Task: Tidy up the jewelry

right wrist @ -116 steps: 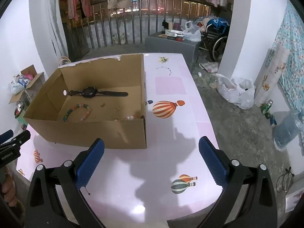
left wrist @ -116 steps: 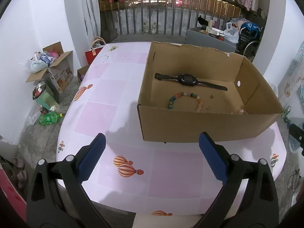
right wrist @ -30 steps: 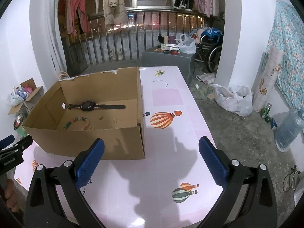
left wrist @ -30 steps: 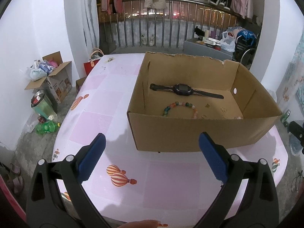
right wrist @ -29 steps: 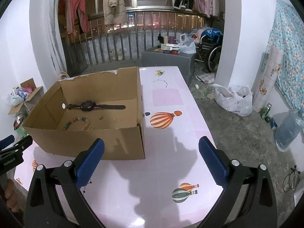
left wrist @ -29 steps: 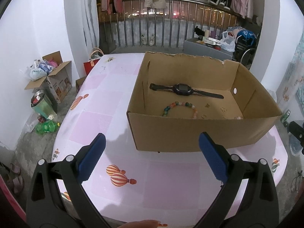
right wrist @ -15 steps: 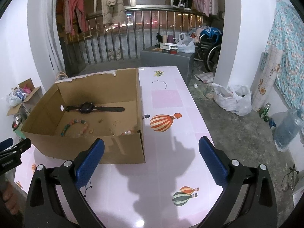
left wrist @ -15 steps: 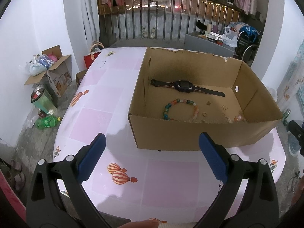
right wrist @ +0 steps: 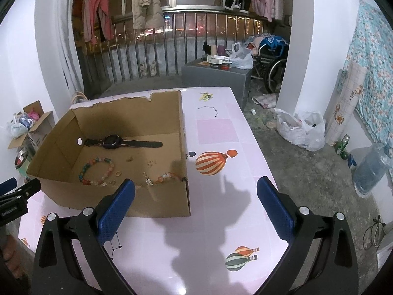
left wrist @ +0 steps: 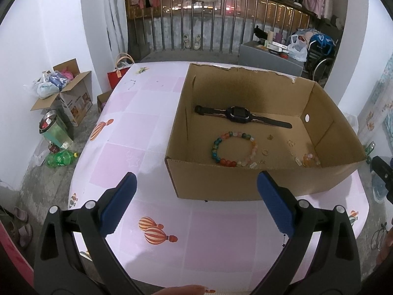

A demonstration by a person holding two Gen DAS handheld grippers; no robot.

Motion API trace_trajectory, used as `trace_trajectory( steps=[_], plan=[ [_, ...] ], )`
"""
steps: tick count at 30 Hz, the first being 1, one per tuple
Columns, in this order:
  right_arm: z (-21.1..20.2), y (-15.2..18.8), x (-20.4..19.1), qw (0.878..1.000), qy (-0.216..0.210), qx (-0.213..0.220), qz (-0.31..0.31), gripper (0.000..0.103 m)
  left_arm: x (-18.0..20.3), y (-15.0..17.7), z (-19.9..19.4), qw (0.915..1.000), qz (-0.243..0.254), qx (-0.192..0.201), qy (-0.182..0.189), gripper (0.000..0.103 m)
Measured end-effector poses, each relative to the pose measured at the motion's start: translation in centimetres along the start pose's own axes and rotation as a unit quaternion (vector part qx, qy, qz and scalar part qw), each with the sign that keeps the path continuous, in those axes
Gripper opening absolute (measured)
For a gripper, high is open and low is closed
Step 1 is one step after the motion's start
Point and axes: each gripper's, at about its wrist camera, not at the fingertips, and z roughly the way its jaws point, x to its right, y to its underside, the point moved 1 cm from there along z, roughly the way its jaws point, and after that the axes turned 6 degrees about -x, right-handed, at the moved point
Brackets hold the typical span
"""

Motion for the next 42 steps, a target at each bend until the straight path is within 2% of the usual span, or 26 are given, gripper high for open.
trace_trajectory(
  steps=[42],
  plan=[
    [0.31,0.52,-0.14,1.000,-0.003,-0.006,-0.005,0.097,-0.21,-0.17,0.79,1.0000,-0.002,-0.004,-0.005,0.095]
  ],
)
